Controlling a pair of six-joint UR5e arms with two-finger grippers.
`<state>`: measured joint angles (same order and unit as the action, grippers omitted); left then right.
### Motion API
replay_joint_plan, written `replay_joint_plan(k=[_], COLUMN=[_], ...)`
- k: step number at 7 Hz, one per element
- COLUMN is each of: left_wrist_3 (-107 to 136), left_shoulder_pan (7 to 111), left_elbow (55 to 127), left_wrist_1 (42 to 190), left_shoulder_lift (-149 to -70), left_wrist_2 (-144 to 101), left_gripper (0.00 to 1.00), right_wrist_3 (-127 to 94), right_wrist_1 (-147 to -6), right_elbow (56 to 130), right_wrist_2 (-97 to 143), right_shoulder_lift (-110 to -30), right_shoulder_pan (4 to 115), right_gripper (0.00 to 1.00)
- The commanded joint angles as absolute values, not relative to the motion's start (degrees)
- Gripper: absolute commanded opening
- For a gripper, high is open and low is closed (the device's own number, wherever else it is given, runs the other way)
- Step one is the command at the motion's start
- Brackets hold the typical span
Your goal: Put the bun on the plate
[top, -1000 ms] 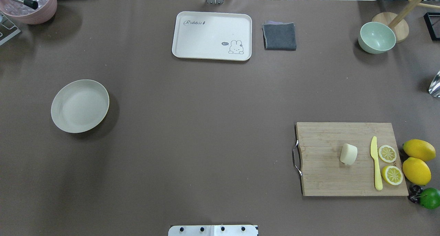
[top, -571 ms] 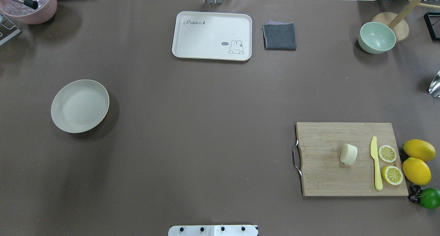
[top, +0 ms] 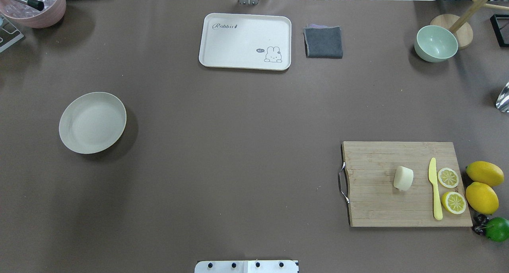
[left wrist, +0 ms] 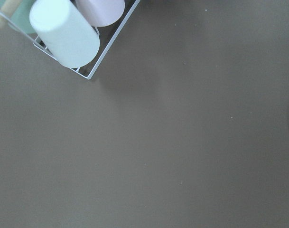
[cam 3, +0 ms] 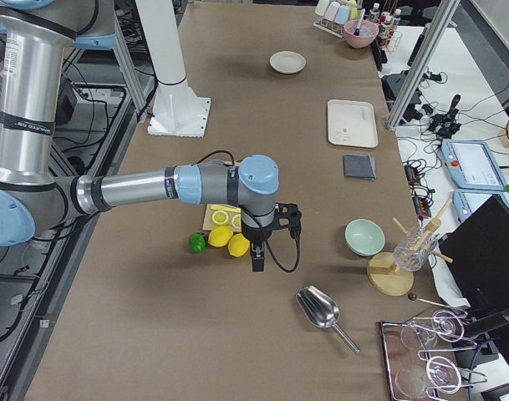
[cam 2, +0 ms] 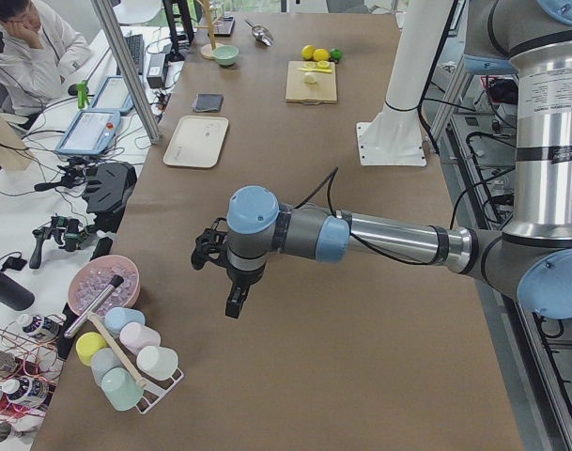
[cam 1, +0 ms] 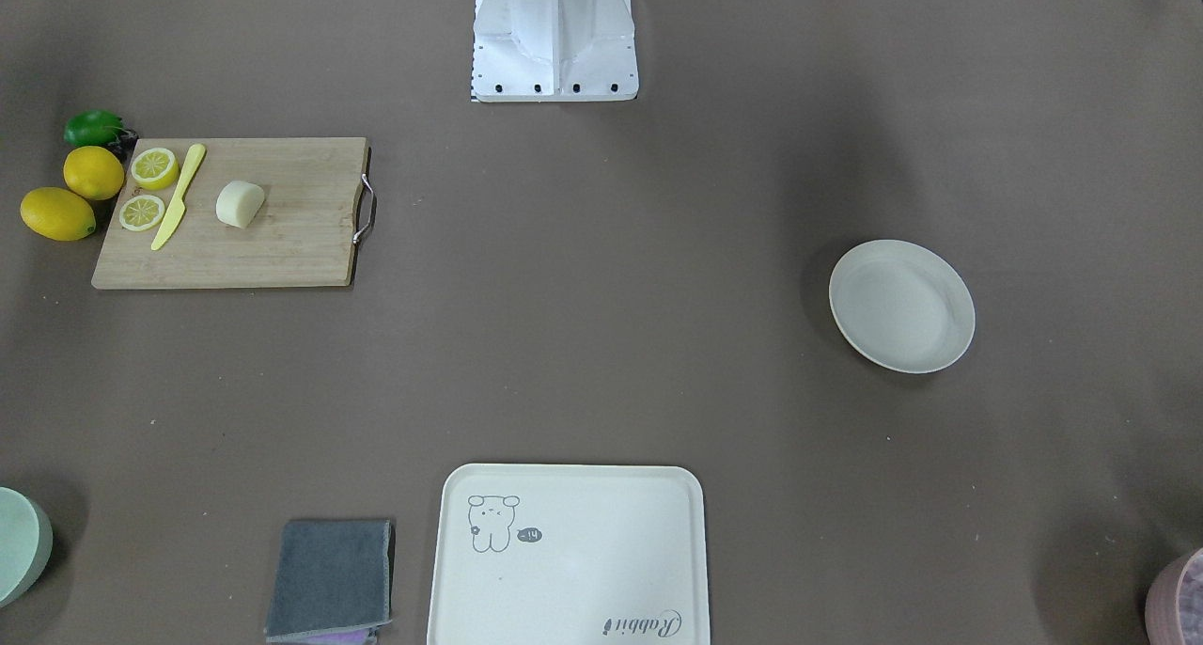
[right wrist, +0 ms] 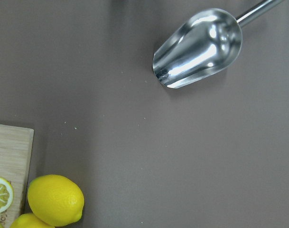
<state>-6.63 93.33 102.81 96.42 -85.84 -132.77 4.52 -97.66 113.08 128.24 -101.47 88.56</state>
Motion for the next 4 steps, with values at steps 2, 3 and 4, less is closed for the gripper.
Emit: replay_joint_plan(k=[2,3,4], left_wrist_3=[2.22,2.2,2.11], left_shoulder_pan=[92.99,92.64,91.42], left_elbow=[101.08,100.9,98.2], left_wrist_1=[110.47,114.92,120.01], left_shoulder_lift=[-86.57,-84.31,-83.59], left_wrist_2=[-133.06,-133.07,-133.15], left_gripper=[0.98,0.98,0.98], right_wrist_3=[4.31,4.48,4.48], right_wrist_1=[-93.17,-93.08,-93.16], right_elbow=[112.07,112.23,111.37], right_wrist_2=[128.49,129.71,131.64], right_shoulder_lift=[-97.74,-98.69,-98.79], right_shoulder_pan=[89.73,89.82,89.74], right_gripper=[1.0,1.0,1.0])
